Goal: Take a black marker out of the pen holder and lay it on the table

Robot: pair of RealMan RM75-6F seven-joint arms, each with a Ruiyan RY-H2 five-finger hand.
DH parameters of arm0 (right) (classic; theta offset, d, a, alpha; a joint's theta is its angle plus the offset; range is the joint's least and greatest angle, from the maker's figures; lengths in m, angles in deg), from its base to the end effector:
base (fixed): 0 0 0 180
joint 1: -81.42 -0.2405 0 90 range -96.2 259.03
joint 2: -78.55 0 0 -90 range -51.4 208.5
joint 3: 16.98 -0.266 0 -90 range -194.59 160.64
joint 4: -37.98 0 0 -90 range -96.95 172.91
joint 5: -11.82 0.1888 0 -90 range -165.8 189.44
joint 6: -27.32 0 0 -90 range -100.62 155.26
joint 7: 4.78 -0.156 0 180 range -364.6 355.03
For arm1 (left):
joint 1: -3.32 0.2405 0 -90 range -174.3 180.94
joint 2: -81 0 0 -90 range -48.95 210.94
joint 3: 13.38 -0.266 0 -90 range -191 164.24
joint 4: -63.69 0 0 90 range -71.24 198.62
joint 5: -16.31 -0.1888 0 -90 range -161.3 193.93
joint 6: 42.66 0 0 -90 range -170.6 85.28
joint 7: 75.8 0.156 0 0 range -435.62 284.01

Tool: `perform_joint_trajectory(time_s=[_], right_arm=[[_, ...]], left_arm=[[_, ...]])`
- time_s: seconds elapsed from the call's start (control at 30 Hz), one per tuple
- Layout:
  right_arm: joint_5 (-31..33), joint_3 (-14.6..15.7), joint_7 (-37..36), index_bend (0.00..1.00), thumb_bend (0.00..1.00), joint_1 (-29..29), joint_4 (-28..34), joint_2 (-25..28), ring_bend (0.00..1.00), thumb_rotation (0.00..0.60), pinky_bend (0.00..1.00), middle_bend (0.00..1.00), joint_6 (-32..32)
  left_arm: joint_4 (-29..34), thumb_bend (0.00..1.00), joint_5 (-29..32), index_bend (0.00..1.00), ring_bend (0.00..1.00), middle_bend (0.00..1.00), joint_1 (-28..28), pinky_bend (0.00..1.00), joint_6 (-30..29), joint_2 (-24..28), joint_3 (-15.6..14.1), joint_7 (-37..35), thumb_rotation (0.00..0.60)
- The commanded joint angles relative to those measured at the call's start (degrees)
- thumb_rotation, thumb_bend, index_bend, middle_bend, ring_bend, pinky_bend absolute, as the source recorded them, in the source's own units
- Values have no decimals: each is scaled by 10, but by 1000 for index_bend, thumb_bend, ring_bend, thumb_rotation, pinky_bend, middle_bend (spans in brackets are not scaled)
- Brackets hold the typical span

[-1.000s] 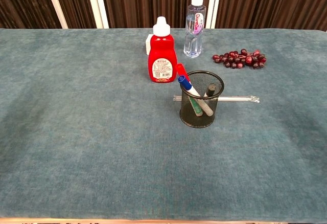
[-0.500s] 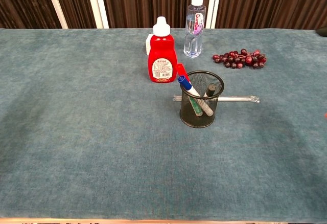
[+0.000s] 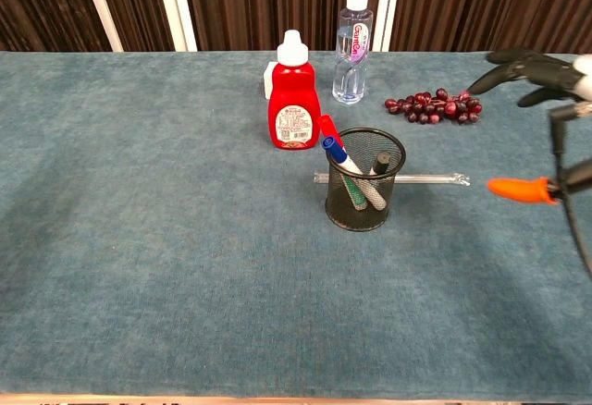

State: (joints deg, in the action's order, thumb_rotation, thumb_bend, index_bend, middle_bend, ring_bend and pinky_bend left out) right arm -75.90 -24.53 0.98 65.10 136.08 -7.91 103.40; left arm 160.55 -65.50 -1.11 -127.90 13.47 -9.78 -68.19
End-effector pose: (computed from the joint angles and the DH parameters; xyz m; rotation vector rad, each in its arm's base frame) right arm -0.1915 -0.2432 0.0526 1.5090 -1.1246 1.3296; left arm -0.3038 0.1903 0.1631 -1.3237 -0.9401 -0.8749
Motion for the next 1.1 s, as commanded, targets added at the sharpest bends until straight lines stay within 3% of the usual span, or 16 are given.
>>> perform_joint_trajectory(time_s=[0.03, 0.43, 0.63, 0.77, 1.1], right_arm=[[8, -6, 8, 329, 358, -9, -4, -10, 6, 600, 168, 0, -9], [38, -19, 29, 342, 401, -40, -9, -50, 6, 600, 168, 0, -35], [63, -24, 51, 356, 293, -53, -18, -79, 5, 600, 168, 0, -45], [71, -25, 64, 378, 286, -56, -29, -101, 5, 600, 168, 0, -41], [82, -28, 62, 405, 401, -68, -59, -142, 5, 600, 168, 0, -39]], left_arm=[[0, 407, 0, 152, 29, 37, 0, 78, 0, 0, 0, 0, 600], [2, 407, 3, 152, 29, 36, 0, 77, 2, 1, 0, 1, 600], [2, 407, 6, 152, 29, 36, 0, 78, 3, 1, 0, -2, 600], [3, 407, 8, 152, 29, 37, 0, 78, 5, 2, 1, -4, 600], [4, 407, 11, 152, 30, 36, 0, 78, 6, 3, 1, -5, 600]])
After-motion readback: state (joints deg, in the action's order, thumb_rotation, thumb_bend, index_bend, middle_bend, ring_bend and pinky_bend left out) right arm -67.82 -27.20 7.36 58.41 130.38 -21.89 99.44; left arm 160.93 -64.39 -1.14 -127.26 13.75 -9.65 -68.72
